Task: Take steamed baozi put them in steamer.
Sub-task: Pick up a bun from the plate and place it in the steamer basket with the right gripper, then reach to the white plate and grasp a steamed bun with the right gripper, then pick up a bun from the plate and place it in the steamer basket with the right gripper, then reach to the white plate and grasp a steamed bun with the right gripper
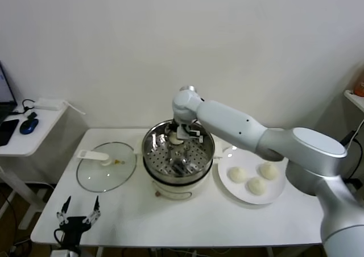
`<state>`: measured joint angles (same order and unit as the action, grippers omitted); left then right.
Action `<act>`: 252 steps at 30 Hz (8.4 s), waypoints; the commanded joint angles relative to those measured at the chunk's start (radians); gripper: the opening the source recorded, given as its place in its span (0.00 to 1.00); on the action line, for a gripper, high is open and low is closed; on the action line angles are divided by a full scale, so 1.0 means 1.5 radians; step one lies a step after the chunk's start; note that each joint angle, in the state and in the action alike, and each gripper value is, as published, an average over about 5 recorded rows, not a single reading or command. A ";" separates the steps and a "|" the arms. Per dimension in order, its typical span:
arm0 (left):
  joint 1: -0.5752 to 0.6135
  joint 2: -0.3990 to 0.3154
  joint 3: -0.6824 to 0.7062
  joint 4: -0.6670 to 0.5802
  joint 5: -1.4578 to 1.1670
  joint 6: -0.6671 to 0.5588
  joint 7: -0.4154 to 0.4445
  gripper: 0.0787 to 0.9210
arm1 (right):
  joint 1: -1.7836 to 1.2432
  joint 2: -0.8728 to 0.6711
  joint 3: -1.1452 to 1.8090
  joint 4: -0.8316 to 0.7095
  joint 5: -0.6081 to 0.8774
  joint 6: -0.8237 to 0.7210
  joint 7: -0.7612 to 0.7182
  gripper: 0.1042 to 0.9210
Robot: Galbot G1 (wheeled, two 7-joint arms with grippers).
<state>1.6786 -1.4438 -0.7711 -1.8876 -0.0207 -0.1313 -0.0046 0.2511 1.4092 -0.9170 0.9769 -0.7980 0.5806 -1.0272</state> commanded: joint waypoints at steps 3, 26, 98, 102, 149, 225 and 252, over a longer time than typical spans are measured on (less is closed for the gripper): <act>-0.002 -0.002 0.001 0.002 0.002 0.000 0.000 0.88 | -0.026 0.017 0.024 -0.030 -0.050 0.012 0.006 0.73; 0.001 -0.002 0.002 0.001 0.002 -0.002 0.000 0.88 | 0.257 -0.219 -0.171 0.164 0.474 -0.138 -0.059 0.88; 0.006 0.008 -0.001 -0.020 -0.047 0.006 0.002 0.88 | -0.052 -0.293 -0.167 -0.038 0.673 -0.541 -0.010 0.88; 0.005 0.008 -0.001 -0.019 -0.047 0.006 0.002 0.88 | -0.053 -0.290 -0.166 -0.041 0.673 -0.540 -0.011 0.88; 0.001 0.006 0.006 -0.024 -0.041 0.010 0.002 0.88 | 0.403 -0.331 -0.424 0.180 1.005 -0.548 -0.020 0.74; 0.020 -0.010 0.020 -0.060 -0.034 0.013 -0.001 0.88 | 0.158 0.113 -0.337 -0.156 0.947 -0.553 -0.031 0.85; 0.014 0.002 0.026 -0.072 -0.043 0.009 -0.001 0.88 | 0.471 -0.381 -0.490 0.282 1.038 -0.538 -0.045 0.88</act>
<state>1.6956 -1.4452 -0.7350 -1.9894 -0.0791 -0.1131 -0.0062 0.8263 1.1521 -1.5703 1.1870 0.7759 -0.2312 -1.0888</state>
